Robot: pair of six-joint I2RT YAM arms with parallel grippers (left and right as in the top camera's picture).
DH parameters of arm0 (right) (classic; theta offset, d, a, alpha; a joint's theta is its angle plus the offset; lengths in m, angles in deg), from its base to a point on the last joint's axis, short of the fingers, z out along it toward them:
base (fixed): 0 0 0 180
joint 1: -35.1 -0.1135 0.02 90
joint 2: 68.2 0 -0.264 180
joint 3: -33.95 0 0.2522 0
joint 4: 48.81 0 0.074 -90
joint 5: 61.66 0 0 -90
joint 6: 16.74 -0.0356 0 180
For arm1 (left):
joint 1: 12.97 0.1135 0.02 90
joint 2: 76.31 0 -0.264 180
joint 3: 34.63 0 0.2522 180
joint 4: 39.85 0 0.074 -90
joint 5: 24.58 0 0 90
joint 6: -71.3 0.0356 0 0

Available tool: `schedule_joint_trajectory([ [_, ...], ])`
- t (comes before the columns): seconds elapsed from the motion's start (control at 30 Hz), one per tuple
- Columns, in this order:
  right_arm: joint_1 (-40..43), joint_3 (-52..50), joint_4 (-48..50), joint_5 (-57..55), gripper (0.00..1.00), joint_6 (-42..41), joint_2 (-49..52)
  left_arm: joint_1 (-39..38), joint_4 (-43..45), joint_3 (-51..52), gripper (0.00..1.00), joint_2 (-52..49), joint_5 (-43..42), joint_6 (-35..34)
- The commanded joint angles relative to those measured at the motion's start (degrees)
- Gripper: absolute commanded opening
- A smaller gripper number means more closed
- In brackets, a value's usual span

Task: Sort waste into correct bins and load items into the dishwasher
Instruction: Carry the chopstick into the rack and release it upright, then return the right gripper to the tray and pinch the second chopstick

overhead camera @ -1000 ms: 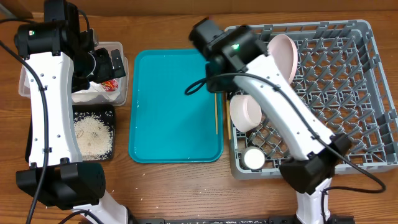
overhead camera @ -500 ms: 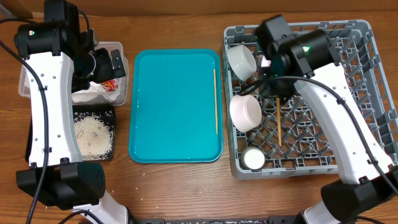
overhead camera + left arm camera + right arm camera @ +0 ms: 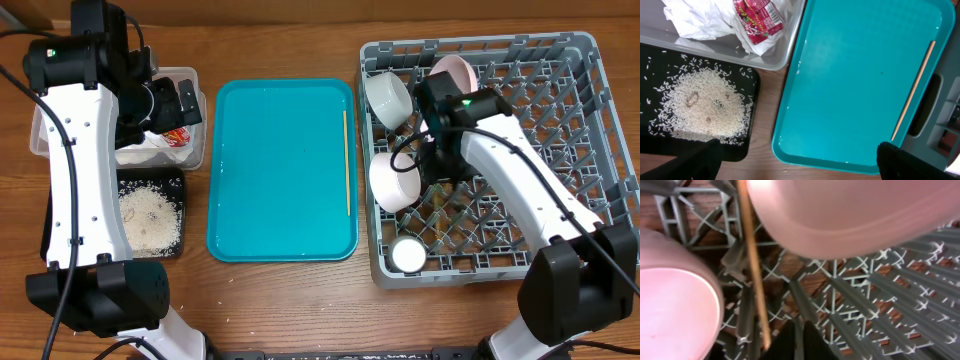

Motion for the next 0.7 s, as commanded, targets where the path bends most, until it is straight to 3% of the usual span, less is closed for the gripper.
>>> schedule_joint_trajectory([
  [0.0,0.17,-0.2,0.35,0.46,0.21,1.14,-0.63,-0.02,0.09,-0.7,1.0,0.98,-0.02,0.22],
  [0.07,0.11,-0.2,0.39,2.01,0.32,1.14,-0.63,-0.02,0.09,-0.7,1.0,0.98,0.0,0.22],
  [0.37,-3.04,10.12,-1.42,14.64,0.39,1.14,-0.66,-0.02,0.09,-0.7,1.0,0.98,0.0,0.22],
  [0.53,-10.71,16.59,4.17,17.42,0.64,-1.11,-0.66,-0.02,0.09,-0.7,1.0,0.98,0.0,0.22],
  [0.67,-16.79,16.55,9.81,14.19,0.68,-5.16,1.27,-0.02,0.09,-0.7,1.0,0.98,-0.02,0.22],
])
